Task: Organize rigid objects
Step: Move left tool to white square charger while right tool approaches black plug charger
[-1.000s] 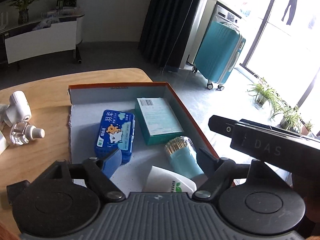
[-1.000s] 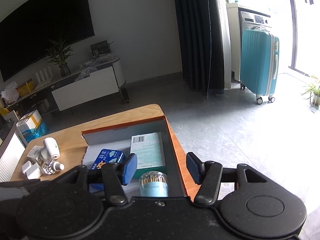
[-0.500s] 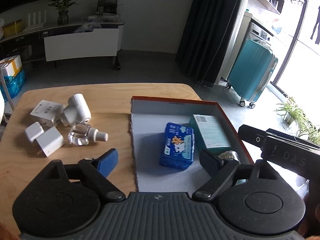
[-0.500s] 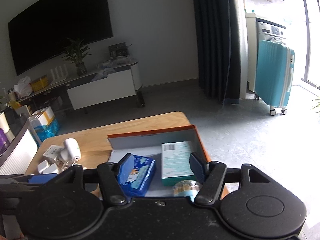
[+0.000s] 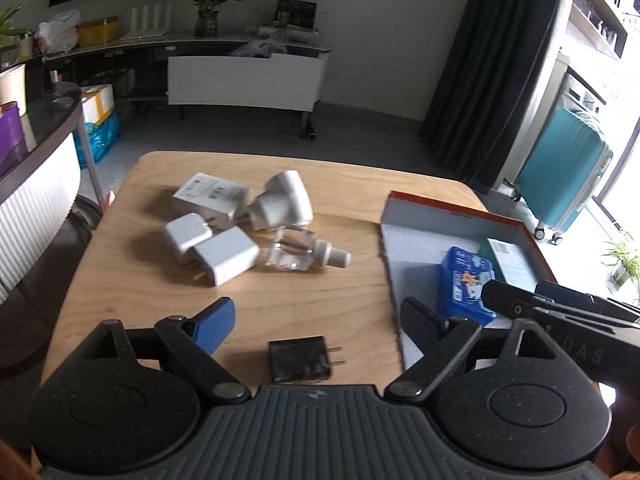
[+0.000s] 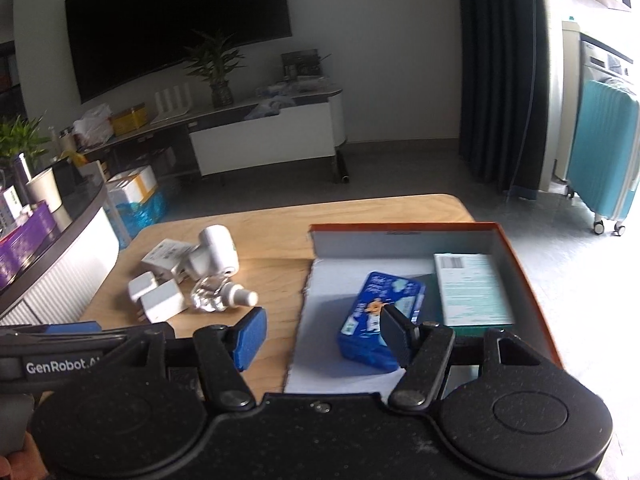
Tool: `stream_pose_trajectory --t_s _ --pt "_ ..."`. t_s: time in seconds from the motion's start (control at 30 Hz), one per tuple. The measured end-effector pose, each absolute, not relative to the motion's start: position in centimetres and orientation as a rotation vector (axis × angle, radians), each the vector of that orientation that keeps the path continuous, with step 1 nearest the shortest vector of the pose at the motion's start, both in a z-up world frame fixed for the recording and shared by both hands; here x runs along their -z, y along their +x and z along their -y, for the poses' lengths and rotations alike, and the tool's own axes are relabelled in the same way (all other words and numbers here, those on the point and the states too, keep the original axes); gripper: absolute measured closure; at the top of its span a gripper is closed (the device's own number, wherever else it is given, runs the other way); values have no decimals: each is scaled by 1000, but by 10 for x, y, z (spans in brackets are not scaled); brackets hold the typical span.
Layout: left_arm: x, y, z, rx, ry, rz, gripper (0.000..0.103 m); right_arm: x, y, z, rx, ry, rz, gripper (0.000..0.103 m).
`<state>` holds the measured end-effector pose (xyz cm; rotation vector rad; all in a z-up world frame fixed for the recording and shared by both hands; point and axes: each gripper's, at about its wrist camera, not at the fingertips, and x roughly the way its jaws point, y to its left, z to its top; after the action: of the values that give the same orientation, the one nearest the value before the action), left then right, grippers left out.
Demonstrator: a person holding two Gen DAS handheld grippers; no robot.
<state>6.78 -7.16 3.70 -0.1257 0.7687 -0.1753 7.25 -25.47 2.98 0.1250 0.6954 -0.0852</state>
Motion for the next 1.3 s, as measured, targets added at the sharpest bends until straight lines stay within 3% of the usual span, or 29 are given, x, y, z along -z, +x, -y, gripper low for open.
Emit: stream_pose_trajectory --t_s 0.7,1.3 --pt "-15 71 20 92 -187 -794 11 -7 88 206 -28 88 -771 27" --pt "17 124 -15 37 -192 -834 6 22 104 186 -107 91 -845 27"
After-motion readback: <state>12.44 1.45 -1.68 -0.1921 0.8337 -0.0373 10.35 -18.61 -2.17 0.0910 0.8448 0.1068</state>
